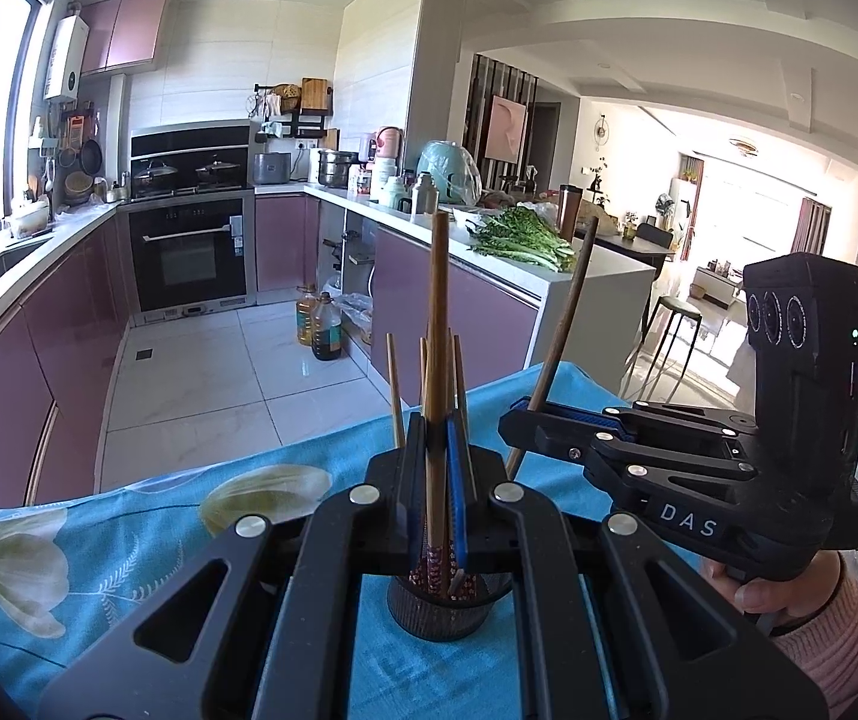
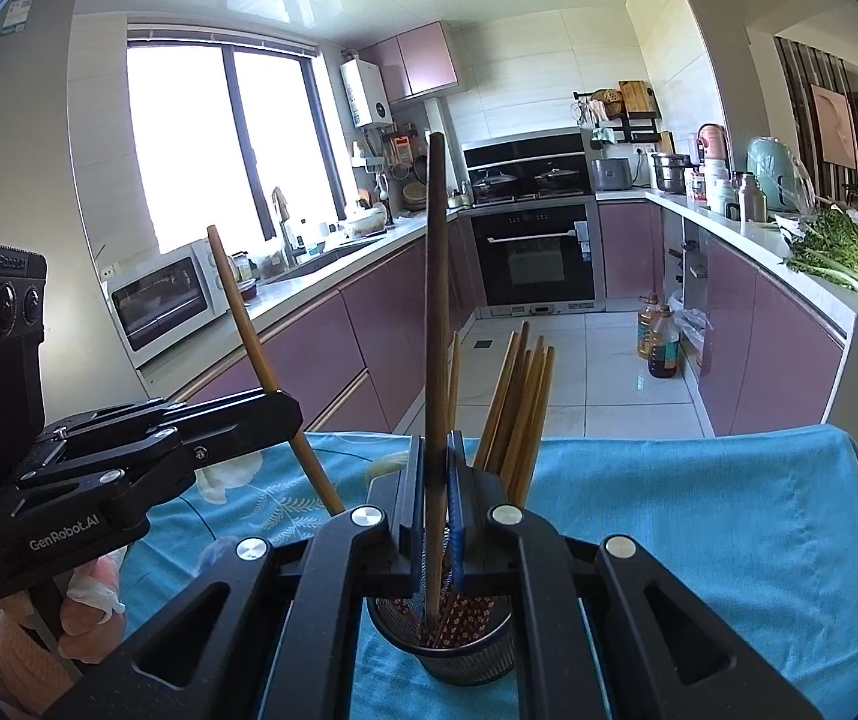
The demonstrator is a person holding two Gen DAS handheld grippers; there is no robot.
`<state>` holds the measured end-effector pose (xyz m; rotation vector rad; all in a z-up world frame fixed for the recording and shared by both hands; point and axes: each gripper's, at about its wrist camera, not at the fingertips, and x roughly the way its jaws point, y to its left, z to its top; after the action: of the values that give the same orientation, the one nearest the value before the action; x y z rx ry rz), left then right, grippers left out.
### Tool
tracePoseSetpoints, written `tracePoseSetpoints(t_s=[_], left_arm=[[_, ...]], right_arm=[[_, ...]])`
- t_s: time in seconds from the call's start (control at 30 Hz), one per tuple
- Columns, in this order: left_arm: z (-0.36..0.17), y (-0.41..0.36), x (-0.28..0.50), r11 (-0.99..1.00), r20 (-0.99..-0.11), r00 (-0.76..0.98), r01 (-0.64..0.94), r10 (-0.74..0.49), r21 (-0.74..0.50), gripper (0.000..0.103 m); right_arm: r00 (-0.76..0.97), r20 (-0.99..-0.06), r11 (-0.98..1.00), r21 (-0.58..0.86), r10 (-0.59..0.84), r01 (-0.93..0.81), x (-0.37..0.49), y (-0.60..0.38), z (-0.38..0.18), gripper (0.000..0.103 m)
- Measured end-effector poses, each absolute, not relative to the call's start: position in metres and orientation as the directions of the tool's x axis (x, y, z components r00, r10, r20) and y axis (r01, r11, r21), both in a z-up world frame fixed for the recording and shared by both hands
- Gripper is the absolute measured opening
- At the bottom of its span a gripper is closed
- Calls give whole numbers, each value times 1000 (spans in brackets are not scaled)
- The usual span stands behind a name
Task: Organize utensils
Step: 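Lower the left gripper's chopstick into the cup while the right gripper lowers its chopstick in, then open both grippers to release the chopsticks and pull back from the cup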
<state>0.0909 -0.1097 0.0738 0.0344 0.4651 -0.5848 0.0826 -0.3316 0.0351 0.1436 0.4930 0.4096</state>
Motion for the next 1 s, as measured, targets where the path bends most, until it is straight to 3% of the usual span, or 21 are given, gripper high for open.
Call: tracePoseSetpoints(t_s=[1.0], left_arm=[[45, -136, 109, 829, -555, 659, 549, -508, -107, 8]], right_arm=[[738, -525, 905, 266, 424, -331, 97, -328, -6, 7]])
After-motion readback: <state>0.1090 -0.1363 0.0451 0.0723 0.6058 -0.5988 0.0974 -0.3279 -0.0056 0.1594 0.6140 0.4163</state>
